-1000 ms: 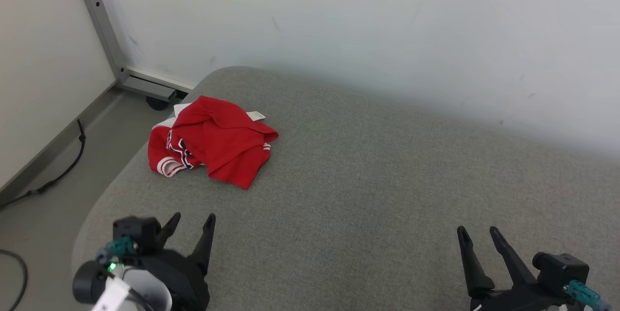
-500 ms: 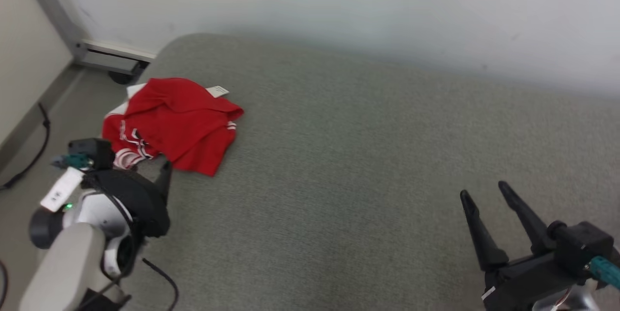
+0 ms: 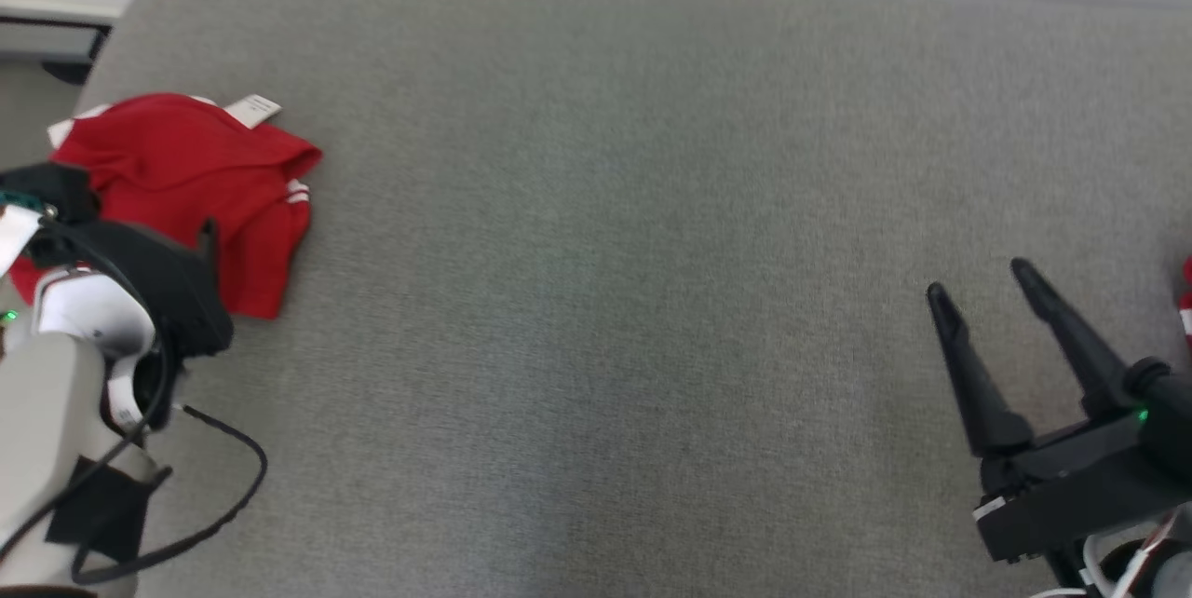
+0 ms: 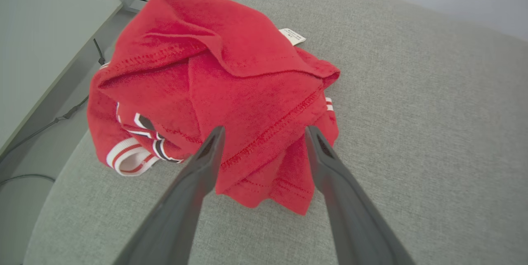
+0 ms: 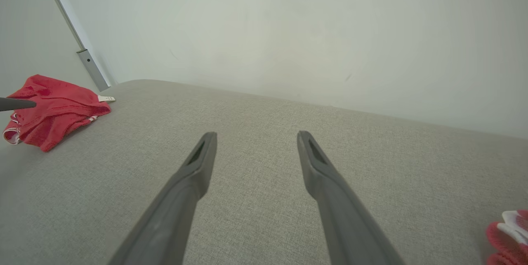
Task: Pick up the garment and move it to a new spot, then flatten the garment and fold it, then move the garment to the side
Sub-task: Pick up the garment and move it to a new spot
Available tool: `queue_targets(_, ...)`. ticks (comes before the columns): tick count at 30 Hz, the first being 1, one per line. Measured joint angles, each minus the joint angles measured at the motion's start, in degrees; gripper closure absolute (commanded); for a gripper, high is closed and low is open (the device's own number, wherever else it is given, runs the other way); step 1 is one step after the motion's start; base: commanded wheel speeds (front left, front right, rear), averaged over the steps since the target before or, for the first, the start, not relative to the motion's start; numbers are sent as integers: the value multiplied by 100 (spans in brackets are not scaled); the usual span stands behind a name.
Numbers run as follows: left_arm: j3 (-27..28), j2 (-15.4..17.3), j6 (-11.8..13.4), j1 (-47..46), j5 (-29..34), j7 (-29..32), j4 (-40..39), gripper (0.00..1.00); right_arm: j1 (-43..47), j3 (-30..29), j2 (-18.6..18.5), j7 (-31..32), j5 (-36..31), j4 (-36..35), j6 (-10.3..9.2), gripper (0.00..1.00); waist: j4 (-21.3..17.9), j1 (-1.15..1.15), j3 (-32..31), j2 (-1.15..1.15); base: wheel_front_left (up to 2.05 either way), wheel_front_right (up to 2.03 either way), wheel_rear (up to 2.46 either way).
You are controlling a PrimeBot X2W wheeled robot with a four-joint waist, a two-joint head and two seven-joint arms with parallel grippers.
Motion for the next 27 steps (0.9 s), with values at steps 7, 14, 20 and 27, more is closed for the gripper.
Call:
queue_targets(7, 36, 20, 110, -586, 258, 2, 446, 0, -238, -198, -143, 213, -20, -311, -80, 0, -188, 1, 630, 0, 0, 0, 0)
queue_targets(14, 52, 63, 163, -897, 528, -2, 910, 0, -342, -201, -175, 383, -23, -354, -101, 0, -251, 0, 1053, 0, 0, 0, 0)
queue_targets(20, 66, 45, 175, -1106, 528, 47, 1267, 100, -483, -164, -175, 480, -24, -328, -107, 0, -258, -1, 1095, -1, 0, 0, 0)
queue_targets(27, 15, -248, 205, -1150, 579, -91, 1523, 100, -493, -122, -75, 472, 13, -54, -151, 0, -209, -1, 909, -1, 0, 0, 0)
